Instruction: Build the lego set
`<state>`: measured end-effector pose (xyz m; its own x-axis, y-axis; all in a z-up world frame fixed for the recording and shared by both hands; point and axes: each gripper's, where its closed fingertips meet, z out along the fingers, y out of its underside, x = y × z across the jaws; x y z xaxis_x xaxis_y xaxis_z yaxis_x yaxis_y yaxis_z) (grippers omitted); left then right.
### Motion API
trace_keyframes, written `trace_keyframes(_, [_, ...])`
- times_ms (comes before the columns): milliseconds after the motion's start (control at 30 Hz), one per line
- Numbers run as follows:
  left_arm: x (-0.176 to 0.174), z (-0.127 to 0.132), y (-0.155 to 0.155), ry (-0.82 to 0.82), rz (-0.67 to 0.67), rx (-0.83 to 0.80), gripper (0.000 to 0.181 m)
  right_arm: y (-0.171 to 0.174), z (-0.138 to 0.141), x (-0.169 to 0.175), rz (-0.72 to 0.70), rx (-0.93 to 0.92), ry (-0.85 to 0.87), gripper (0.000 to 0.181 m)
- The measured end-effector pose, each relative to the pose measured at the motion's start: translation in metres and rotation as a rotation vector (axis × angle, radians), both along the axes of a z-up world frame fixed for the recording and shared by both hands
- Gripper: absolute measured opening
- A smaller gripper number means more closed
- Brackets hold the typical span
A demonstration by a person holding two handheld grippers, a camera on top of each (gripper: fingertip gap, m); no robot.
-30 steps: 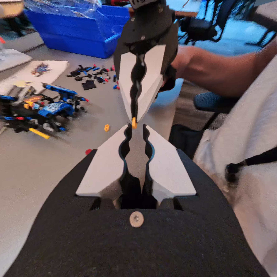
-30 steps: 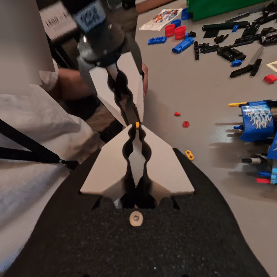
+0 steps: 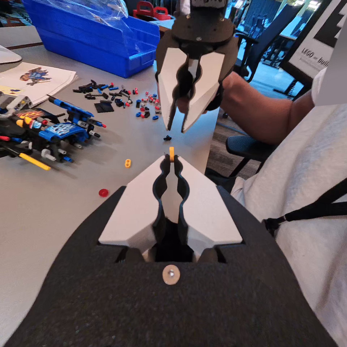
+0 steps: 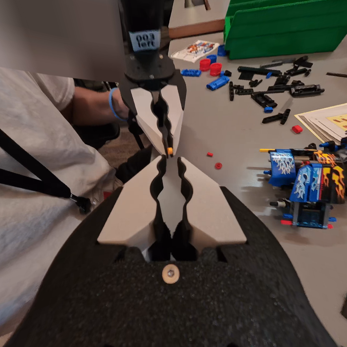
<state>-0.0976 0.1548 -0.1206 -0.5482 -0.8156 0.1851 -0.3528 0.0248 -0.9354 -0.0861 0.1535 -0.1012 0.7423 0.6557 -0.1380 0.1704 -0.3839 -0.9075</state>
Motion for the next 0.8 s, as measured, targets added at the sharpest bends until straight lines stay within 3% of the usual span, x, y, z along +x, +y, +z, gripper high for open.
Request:
trace_keyframes(133, [0.000,0.005,-0.007,0.000,-0.043,-0.059,0.002,0.002,-0.005,-0.009,0.026,-0.020,-0.002,0.013])
trace_keyframes(267, [-0.002,0.008,-0.014,0.013,-0.075,-0.119,0.002,0.000,0.000,-0.017,0.075,-0.037,0.085,0.003])
trace_keyframes(600, [0.000,0.010,-0.016,0.008,-0.074,-0.151,0.002,-0.001,-0.003,-0.018,0.099,-0.028,0.109,0.003])
trace_keyframes(800, [-0.001,0.015,-0.013,-0.006,-0.073,-0.187,0.002,0.003,0.002,-0.020,0.101,-0.061,0.257,0.002])
